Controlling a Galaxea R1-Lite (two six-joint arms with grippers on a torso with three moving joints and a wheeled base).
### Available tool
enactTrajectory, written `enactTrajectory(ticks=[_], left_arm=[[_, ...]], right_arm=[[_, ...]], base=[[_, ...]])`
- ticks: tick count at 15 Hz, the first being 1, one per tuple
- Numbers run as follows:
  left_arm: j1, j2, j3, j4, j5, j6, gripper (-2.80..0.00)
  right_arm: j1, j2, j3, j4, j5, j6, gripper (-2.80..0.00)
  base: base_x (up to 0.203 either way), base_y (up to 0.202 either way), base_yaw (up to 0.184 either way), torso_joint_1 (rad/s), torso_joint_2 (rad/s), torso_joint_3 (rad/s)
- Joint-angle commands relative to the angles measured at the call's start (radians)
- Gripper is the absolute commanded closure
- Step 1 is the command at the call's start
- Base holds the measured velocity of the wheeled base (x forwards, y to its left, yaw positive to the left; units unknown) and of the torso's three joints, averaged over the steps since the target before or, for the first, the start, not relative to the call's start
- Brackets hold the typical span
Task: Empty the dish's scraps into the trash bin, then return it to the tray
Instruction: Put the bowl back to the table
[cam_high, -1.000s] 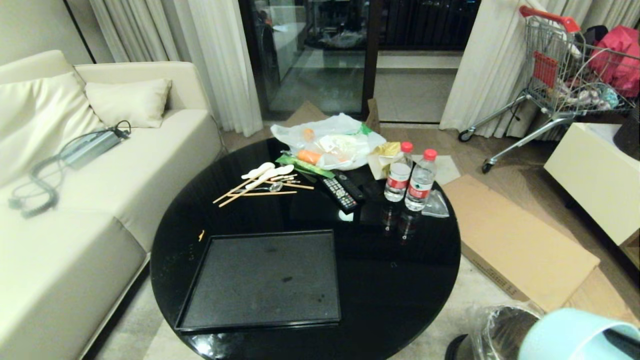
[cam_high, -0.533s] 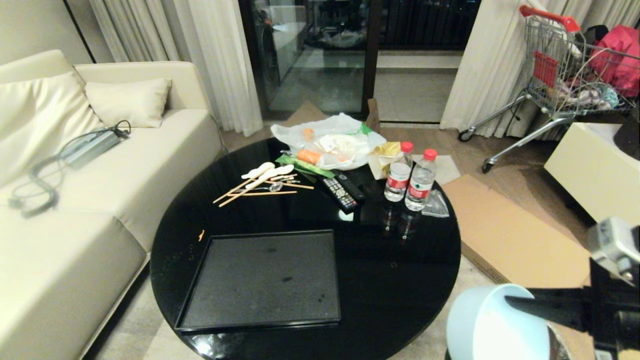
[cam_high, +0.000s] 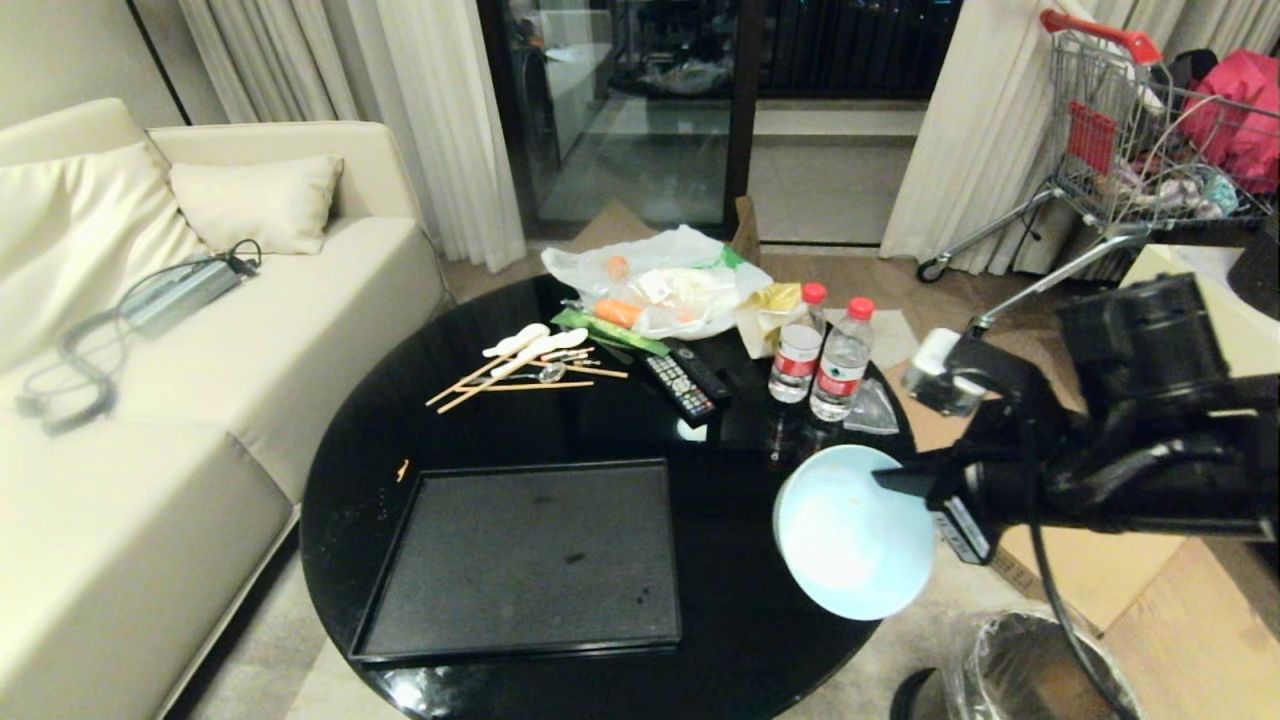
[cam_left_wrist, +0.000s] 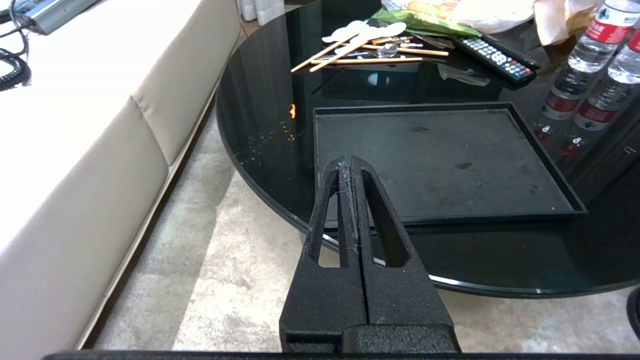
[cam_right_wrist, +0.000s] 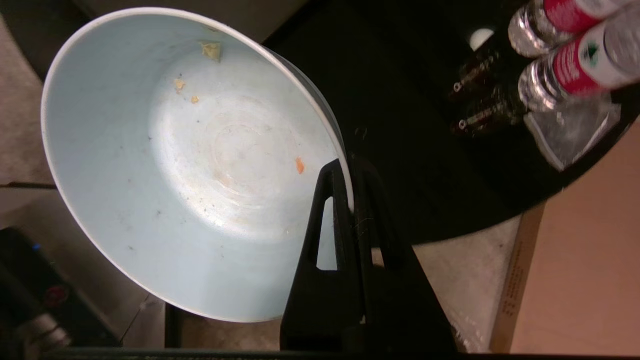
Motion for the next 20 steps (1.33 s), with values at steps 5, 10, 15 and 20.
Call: enactTrajectory(ticks=[5,10,15,20], left_arm=[[0.0,0.0,0.0,0.0,0.0,0.0,0.0],[0.0,0.0,0.0,0.0,0.0,0.0,0.0],[0.0,0.0,0.0,0.0,0.0,0.0,0.0],[0.0,0.0,0.0,0.0,0.0,0.0,0.0]], right_arm=[[0.26,0.423,-0.367,0.056,-0.312,0.188,0.0],[0.33,0.613,-0.657,0.362,-0.371,0.468,0.0],[0.388,0.779,-0.909,0.682,-0.371,0.847,0.0],[0.403,0.853,-1.024,0.694,-0.352,1.018,0.0]], base=[[0.0,0.0,0.0,0.0,0.0,0.0],[0.0,0.0,0.0,0.0,0.0,0.0],[0.0,0.0,0.0,0.0,0.0,0.0],[0.0,0.0,0.0,0.0,0.0,0.0]])
